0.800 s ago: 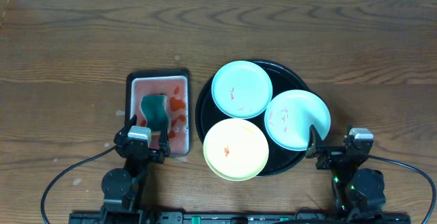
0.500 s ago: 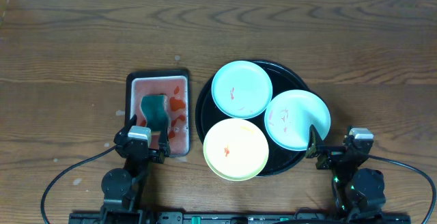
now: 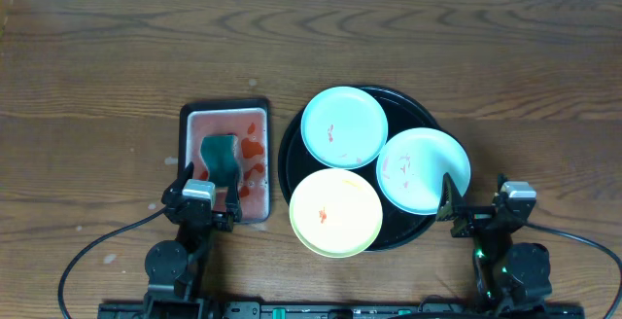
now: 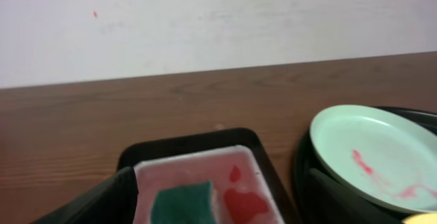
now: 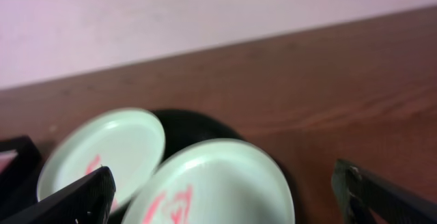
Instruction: Clean dirty plates on tray and stack at the side
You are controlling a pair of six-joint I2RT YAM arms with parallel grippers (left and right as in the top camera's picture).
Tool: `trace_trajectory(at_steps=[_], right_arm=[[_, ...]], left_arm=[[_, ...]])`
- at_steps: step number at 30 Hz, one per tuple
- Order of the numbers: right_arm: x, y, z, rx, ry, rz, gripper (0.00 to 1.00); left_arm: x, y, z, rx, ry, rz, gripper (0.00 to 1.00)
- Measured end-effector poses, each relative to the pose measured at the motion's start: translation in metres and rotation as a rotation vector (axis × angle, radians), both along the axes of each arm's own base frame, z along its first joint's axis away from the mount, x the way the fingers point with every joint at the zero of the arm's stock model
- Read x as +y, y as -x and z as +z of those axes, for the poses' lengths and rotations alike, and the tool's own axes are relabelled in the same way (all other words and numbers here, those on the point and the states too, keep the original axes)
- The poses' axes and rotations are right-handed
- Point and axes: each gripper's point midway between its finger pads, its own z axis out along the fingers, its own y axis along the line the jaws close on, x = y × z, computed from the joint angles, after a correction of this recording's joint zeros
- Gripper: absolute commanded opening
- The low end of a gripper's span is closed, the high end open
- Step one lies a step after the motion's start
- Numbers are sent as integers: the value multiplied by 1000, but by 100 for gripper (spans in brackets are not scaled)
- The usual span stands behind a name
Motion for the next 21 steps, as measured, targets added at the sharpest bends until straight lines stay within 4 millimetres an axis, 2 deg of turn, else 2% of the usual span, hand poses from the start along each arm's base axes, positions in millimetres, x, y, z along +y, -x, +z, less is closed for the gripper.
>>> trace_trajectory(at_steps=[5, 10, 15, 17, 21], right_arm=[[0, -1, 4, -15, -3, -2, 99], [6, 0, 4, -12, -25, 32, 99], [26, 4, 3, 10, -61, 145, 99], [30, 3, 4, 41, -70, 165, 99], [41, -4, 33, 119, -83, 213, 99]], left_arm=[[4, -1, -3, 4, -25, 23, 77], [4, -1, 3, -19, -30, 22, 77], [-15, 2, 20, -93, 1, -86, 77], [-19, 3, 21, -86, 39, -113, 78], [-25, 4, 20, 17, 139, -136, 77]])
